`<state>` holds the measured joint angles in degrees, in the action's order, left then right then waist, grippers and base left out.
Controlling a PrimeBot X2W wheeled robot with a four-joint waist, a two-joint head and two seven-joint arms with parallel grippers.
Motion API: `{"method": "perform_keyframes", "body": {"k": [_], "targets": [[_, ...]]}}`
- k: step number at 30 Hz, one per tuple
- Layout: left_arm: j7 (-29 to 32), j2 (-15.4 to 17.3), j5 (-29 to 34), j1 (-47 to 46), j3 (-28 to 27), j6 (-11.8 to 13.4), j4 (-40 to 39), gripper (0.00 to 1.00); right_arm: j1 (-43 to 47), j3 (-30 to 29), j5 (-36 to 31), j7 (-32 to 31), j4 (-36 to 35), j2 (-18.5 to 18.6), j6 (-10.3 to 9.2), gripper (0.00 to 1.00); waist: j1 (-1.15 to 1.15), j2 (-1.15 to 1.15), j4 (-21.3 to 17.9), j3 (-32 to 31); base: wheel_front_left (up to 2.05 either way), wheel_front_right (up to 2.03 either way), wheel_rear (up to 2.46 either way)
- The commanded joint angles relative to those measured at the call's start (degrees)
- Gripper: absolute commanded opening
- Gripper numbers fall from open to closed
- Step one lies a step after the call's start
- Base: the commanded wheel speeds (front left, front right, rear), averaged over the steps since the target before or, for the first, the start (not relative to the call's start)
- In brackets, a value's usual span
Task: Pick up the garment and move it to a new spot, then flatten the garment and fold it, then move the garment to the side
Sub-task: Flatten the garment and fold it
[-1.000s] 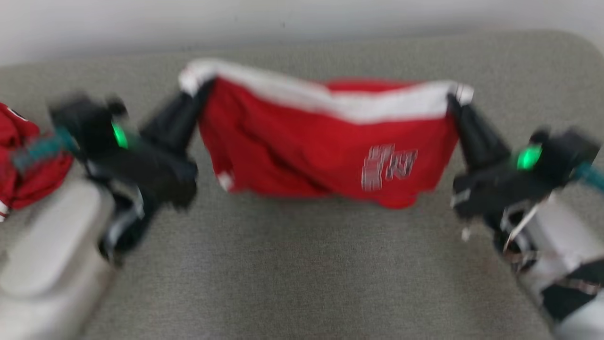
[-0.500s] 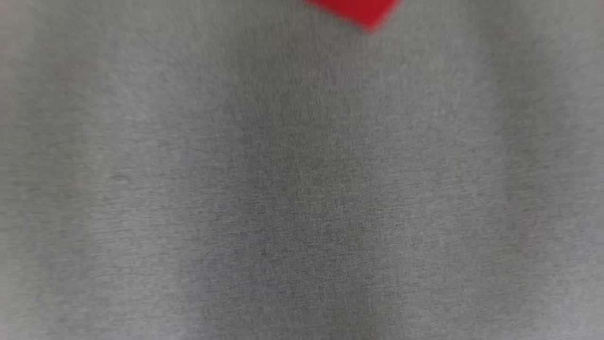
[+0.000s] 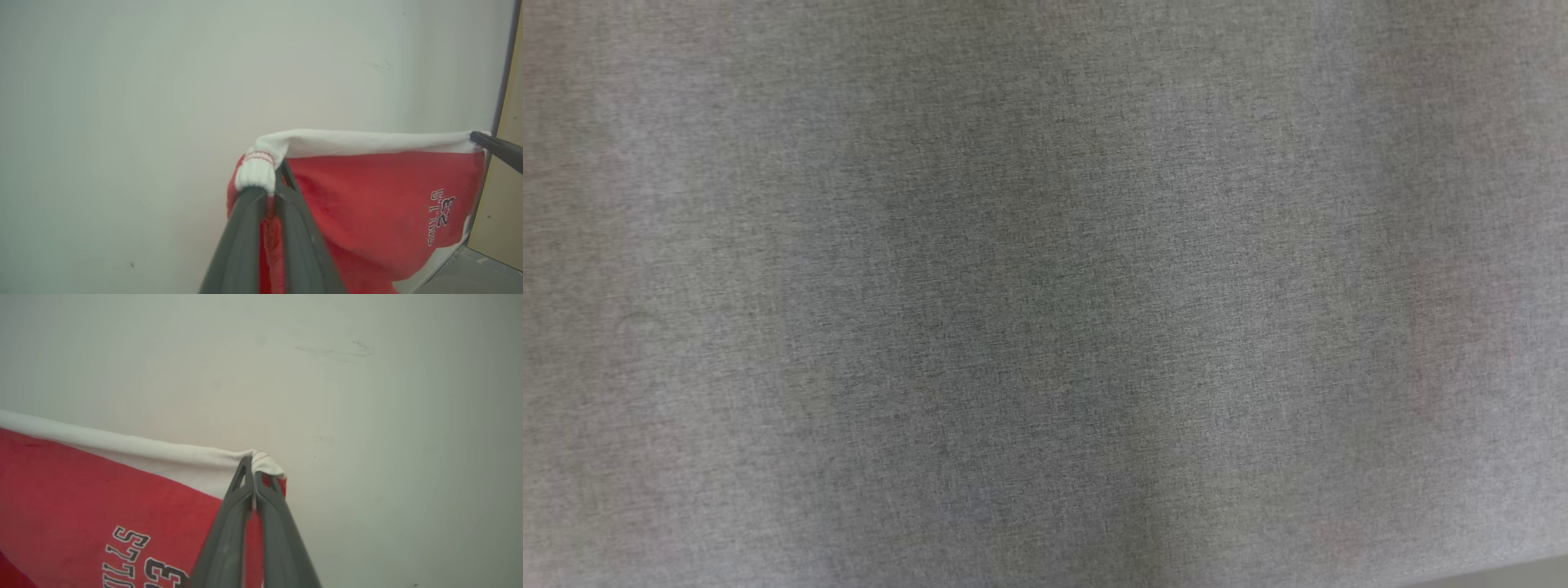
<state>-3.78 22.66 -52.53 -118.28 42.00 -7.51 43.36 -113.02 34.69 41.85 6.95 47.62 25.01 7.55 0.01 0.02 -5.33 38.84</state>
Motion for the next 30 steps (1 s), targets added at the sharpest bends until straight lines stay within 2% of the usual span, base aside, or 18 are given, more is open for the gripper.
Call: {"method": "perform_keyframes", "body": {"k": [1,8,15,18,23,25,30], "targets": [[-0.4,-0.5,0.0,-1.5,1.6,0.1,1.0,0.0,-1.6,0.7,0.3,0.6,1.8,-0.8,-0.13,0.0,-0.01,-0.02,-0.4,0.7,0.0,0.0,0.0],[-2.2,-2.1,-2.9,-3.2,4.4,0.1,2.6,0.0,-3.1,3.5,1.3,2.2,4.6,-0.9,-0.14,0.0,-0.01,-0.02,-0.7,2.1,0.0,0.0,0.0],[-6.9,-1.3,-5.7,0.1,6.8,0.1,2.0,0.0,0.4,6.0,4.7,4.9,4.3,0.2,-0.13,0.0,-0.01,-0.02,-0.4,2.9,0.0,0.0,0.0],[-9.2,0.4,-6.4,4.5,7.8,0.1,-0.2,0.0,4.4,7.4,6.8,6.4,1.8,1.1,-0.13,0.0,-0.01,-0.02,-0.6,1.8,0.0,0.0,0.0],[-11.4,3.9,-5.7,18.0,7.5,0.5,-7.3,0.0,16.1,9.0,9.9,8.1,-5.6,4.0,-0.14,0.0,-0.01,-0.02,-0.6,-1.6,0.0,0.0,0.0],[-11.4,4.8,-5.5,24.9,5.0,1.9,-12.5,0.0,21.9,8.3,11.0,8.2,-9.5,5.6,-0.13,0.0,-0.01,-0.02,-0.3,-3.2,0.0,0.0,0.0],[-11.3,6.6,-1.3,46.3,-2.9,7.8,-28.5,0.0,39.7,1.9,10.3,8.2,-20.2,8.8,-0.14,0.0,-0.01,-0.02,0.2,-7.2,0.0,0.0,0.0]]}}
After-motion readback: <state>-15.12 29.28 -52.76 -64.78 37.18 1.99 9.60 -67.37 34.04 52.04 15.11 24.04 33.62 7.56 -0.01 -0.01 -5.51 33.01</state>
